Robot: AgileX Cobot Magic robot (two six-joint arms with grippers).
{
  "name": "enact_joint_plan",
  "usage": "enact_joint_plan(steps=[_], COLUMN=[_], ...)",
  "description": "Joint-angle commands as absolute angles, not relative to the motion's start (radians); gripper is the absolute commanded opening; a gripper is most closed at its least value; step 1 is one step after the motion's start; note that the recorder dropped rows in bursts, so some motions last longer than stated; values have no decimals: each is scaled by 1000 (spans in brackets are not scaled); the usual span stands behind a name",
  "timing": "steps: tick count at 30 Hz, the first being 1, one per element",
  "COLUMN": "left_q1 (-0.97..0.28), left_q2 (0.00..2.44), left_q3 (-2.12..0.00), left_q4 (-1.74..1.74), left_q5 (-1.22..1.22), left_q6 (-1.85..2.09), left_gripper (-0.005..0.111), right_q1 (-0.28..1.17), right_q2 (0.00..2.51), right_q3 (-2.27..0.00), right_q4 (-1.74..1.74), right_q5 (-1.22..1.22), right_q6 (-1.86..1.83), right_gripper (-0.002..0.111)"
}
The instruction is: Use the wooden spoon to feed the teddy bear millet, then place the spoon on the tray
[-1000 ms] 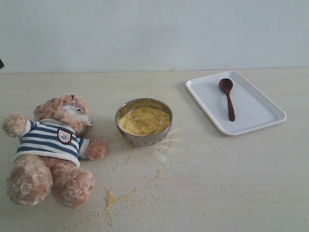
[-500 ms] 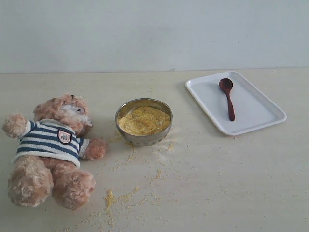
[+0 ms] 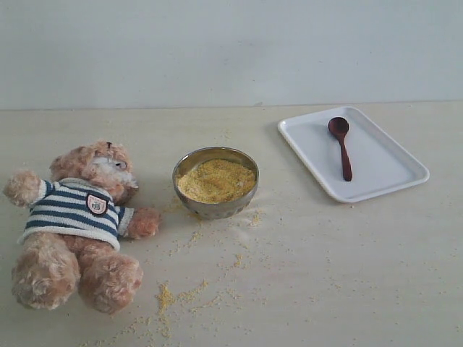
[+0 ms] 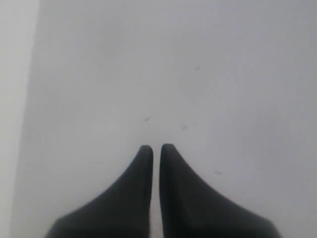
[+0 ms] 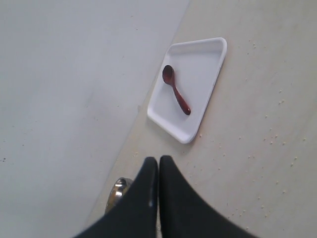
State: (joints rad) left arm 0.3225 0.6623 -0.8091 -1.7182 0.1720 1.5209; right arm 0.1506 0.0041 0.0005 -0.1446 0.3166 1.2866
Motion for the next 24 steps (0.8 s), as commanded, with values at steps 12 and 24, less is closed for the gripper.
enact_joint_plan(steps=[12, 24], left_q1=[181, 82], left_q2=[233, 48], left_q3=[-775, -469], left_q4=[-1655, -1542], left_q5=[136, 202], left_q6=[1490, 1335], left_gripper=[5, 5], right_q1=[148, 148], right_q2=[0, 0], right_q3=[0, 0], right_q4=[-147, -147], right_q5=[322, 322], right_q6=[1281, 1281], right_gripper=[0, 0])
